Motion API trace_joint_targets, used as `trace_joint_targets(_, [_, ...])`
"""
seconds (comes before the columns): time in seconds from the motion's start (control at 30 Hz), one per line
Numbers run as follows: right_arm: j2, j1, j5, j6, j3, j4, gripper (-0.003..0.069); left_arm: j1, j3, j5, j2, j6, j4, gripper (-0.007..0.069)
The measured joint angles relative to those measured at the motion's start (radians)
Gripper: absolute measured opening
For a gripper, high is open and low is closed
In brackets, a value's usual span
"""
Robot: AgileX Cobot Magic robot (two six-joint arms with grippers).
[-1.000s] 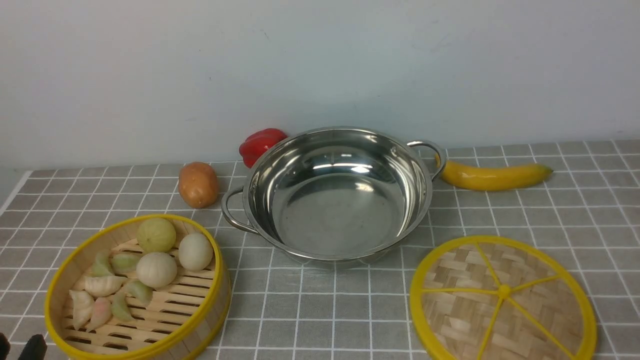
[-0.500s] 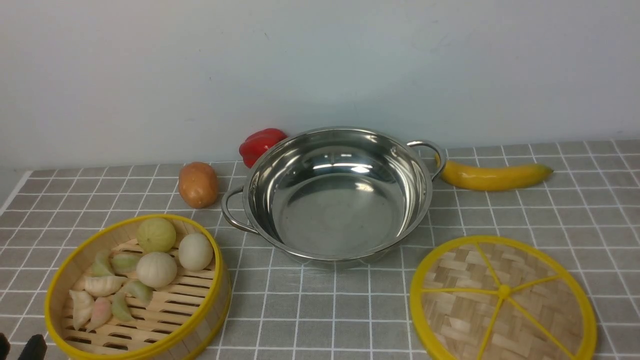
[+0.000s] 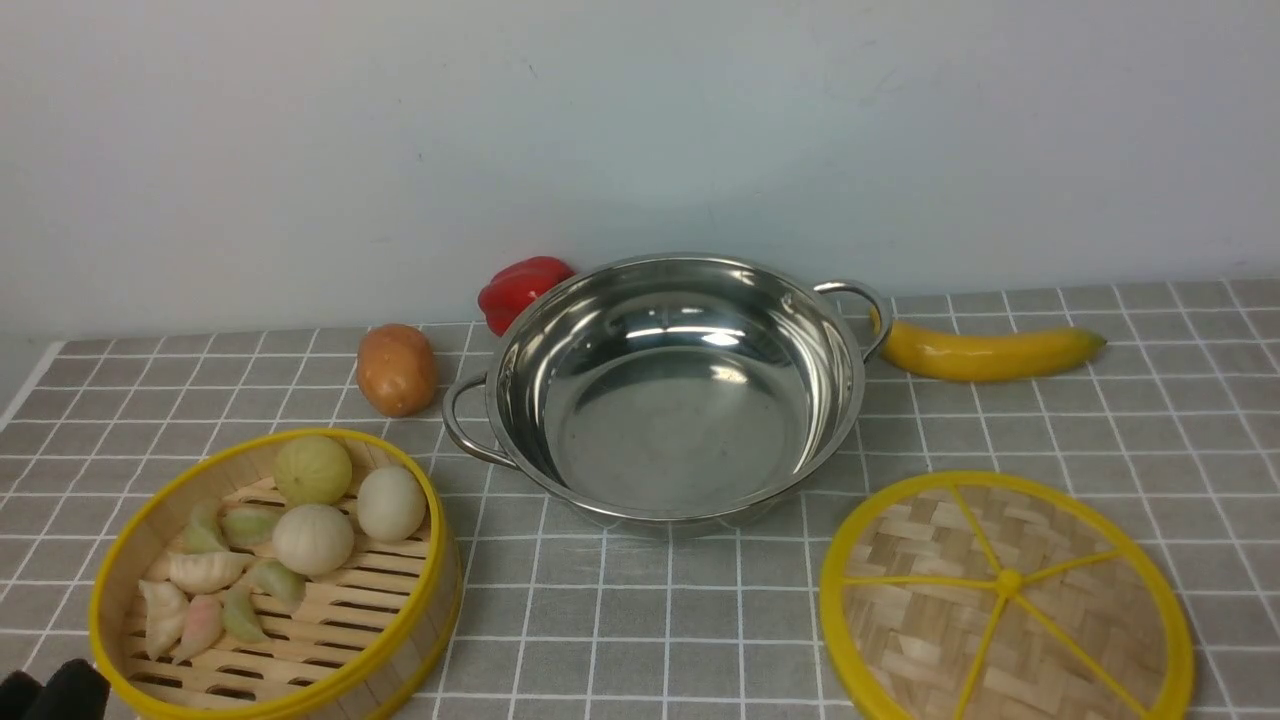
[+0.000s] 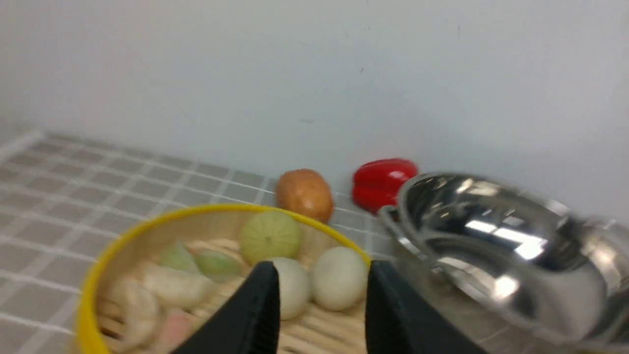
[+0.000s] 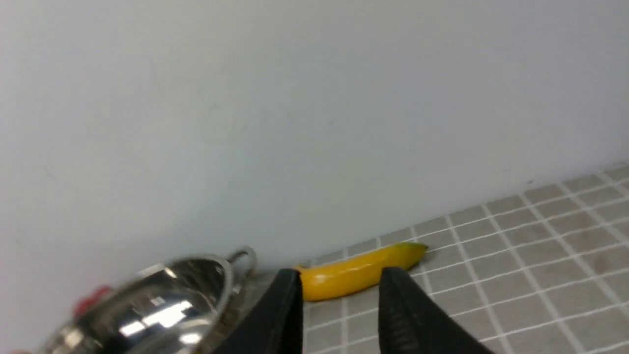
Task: Place the steamer in the pot on the grey tablecloth, and put the lid on the steamer.
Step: 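Grasp the rim of the steamer basket holding the buns with the left gripper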
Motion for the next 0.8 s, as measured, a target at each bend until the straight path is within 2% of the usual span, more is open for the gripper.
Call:
trace_joint_targets(0.1, [0.0, 0.0, -0.013, 0.085, 0.0, 0.161, 0.024, 0.0, 0.0, -0.003, 0.0, -0.12, -0.182, 0.0243])
trace_joint_targets(0.23, [0.0, 0.0, -0.017, 0.117, 0.0, 0.268, 0.024, 0.0, 0.0, -0.021, 0.0, -0.169, -0.28, 0.0243])
trace_joint_targets(0.53, [0.0, 0.0, -0.009, 0.125, 0.0, 0.295, 0.024, 0.0, 0.0, -0.035, 0.0, -0.179, -0.277, 0.0243])
trace_joint_targets(0.67, [0.0, 0.002, -0.1, 0.12, -0.008, 0.333, 0.024, 0.0, -0.001, -0.121, 0.0, -0.199, -0.292, 0.0243])
trace_joint_targets(0.8, [-0.001, 0.021, -0.266, 0.015, -0.141, 0.213, 0.024, 0.0, -0.076, -0.288, -0.001, -0.105, -0.183, 0.0243])
